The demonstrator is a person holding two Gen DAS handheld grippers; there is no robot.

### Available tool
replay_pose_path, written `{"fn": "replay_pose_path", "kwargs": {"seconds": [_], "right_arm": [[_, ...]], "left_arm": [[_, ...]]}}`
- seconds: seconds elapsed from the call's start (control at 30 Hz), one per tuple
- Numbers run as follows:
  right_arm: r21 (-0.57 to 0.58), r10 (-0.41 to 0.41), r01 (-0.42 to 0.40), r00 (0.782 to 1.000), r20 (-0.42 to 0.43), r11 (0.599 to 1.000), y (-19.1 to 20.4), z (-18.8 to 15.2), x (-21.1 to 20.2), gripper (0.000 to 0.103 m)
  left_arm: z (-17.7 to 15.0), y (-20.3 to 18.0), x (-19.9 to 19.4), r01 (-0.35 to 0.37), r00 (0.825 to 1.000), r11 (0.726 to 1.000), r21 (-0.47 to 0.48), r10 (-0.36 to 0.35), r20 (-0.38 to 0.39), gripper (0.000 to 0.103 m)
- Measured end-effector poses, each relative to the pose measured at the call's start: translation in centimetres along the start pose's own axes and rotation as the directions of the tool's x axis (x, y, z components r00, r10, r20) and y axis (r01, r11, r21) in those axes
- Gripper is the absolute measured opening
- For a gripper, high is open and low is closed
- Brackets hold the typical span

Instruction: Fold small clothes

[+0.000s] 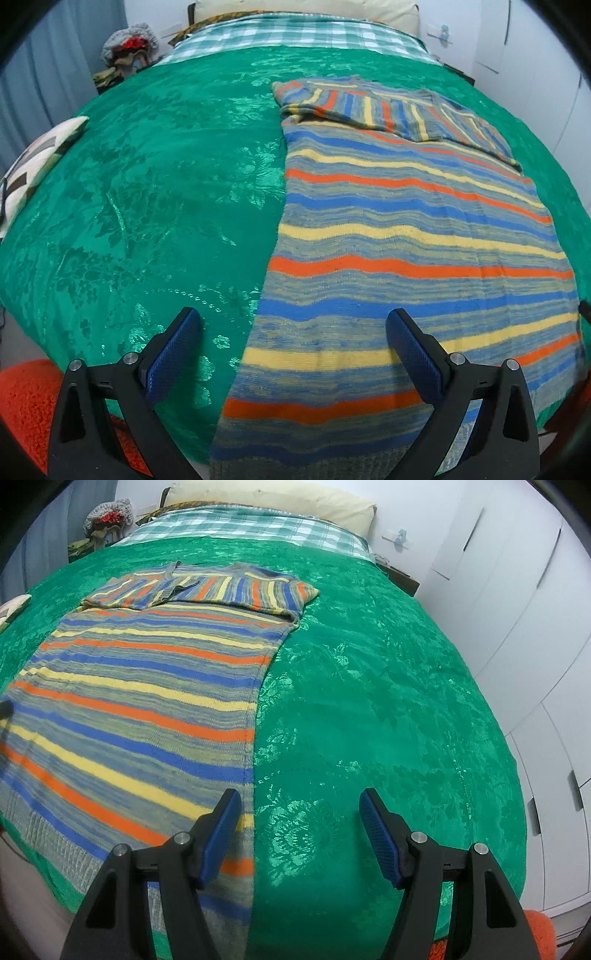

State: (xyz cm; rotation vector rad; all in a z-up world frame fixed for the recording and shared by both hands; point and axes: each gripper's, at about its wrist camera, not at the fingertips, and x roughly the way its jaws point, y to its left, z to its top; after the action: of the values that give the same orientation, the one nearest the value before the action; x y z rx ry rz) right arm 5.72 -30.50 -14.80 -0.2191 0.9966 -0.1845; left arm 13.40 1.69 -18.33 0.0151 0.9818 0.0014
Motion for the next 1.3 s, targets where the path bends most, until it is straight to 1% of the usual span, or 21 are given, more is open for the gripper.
{"fn": "replay_pose_path", "kwargs": {"seconds": [0.57, 1.17, 1.27, 1.3], "right_arm": [[-0.005, -0.01, 0.01, 1.0, -0.006, 1.0, 0.1, 0.0, 0.2, 0.067], [-0.01, -0.006, 0.006, 1.0, -0.005, 1.0, 0.1, -0.1, 0.1, 0.067], [0.009, 0.019, -0.019, 1.0, -0.006, 1.0, -0.5, 0.2, -0.1, 0.067], [0.046, 0.041, -0.041, 0.999, -0.003, 0.998, -1.6, 0.5, -0.6, 0.067]], "left_arm": [[0.2, 1.0, -0.2, -0.011, 1.0, 1.0, -0.025, 0.011, 0.0, 0.101], [0.0, 0.9, -0.1, -0.017, 1.0, 1.0, -0.013, 0.017, -0.008, 0.101], [0.2, 1.5, -0.7, -0.001, 1.0, 1.0, -0.013, 0.001, -0.023, 0.101], [0.3, 1.8, -1.1, 0.014, 1.0, 1.0, -0.019, -0.015, -0.026, 0.101]]}}
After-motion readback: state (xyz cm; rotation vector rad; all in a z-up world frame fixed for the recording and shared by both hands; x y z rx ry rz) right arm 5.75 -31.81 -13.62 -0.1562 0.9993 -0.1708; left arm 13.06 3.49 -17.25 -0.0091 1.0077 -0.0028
